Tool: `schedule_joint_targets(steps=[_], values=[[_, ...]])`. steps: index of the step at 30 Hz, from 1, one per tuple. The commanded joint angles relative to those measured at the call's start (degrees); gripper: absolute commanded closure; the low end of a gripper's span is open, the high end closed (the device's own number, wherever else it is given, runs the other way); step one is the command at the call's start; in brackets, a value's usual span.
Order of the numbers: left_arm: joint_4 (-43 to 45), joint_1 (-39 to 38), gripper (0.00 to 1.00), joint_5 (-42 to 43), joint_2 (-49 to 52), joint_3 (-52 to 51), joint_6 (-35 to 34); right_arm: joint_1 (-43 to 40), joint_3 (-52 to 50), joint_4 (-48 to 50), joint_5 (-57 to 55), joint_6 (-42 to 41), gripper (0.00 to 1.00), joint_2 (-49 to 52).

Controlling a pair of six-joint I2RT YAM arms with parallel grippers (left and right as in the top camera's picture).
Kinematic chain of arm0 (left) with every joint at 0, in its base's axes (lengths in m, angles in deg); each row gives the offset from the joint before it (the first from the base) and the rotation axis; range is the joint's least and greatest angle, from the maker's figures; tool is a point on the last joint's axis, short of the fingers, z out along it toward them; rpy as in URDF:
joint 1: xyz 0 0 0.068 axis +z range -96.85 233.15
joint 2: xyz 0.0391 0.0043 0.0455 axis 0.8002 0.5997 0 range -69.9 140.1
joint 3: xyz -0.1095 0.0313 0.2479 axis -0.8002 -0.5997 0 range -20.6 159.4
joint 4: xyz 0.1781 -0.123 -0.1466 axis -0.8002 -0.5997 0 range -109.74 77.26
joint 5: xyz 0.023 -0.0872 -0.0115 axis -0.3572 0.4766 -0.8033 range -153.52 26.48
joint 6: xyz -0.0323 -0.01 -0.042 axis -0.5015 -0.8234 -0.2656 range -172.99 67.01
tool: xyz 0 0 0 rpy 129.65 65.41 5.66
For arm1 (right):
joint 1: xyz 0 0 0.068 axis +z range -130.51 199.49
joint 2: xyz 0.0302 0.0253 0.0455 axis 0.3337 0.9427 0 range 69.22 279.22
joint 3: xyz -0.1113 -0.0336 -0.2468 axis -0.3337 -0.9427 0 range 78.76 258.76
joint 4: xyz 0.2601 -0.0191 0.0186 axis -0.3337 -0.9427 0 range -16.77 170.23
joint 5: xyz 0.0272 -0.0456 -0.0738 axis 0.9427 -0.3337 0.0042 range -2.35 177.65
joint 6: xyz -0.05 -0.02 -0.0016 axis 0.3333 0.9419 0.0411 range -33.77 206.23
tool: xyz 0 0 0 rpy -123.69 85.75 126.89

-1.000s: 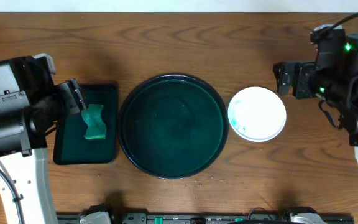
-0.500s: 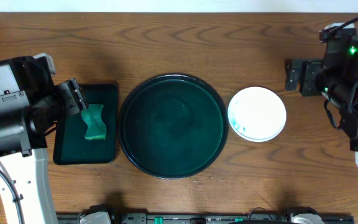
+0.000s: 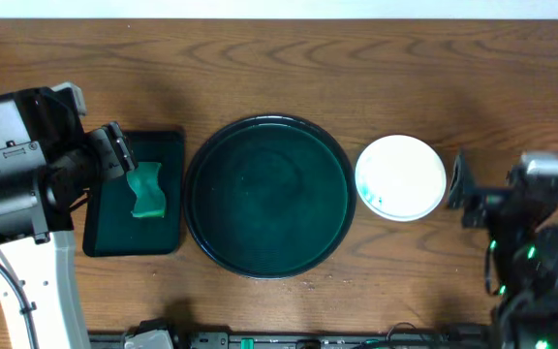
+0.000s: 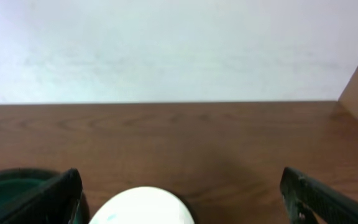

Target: Clean dirty plates on tray and stack at the side

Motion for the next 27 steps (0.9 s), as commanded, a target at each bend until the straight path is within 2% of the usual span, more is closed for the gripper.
schedule_joint_targets(steps=[1,7,13,18,27], values=[[0.0,-0.1,0.26,0.7,0.0,0.3,-0.3,-0.2,-10.6,4.2,-0.1,0.6,0.01,-9.1],[0.0,-0.1,0.26,0.7,0.0,0.3,-0.3,-0.2,-24.2,14.2,2.1,0.6,0.01,-18.9],[0.0,-0.1,0.26,0.7,0.0,0.3,-0.3,-0.1,-32.7,20.8,3.1,0.6,0.01,-24.0],[0.0,-0.1,0.26,0.7,0.0,0.3,-0.3,-0.1,-36.7,21.0,3.1,0.2,0.01,-27.4],[0.0,-0.1,0.26,0.7,0.0,0.3,-0.3,0.0,-37.0,14.3,3.0,-0.9,0.01,-29.2]])
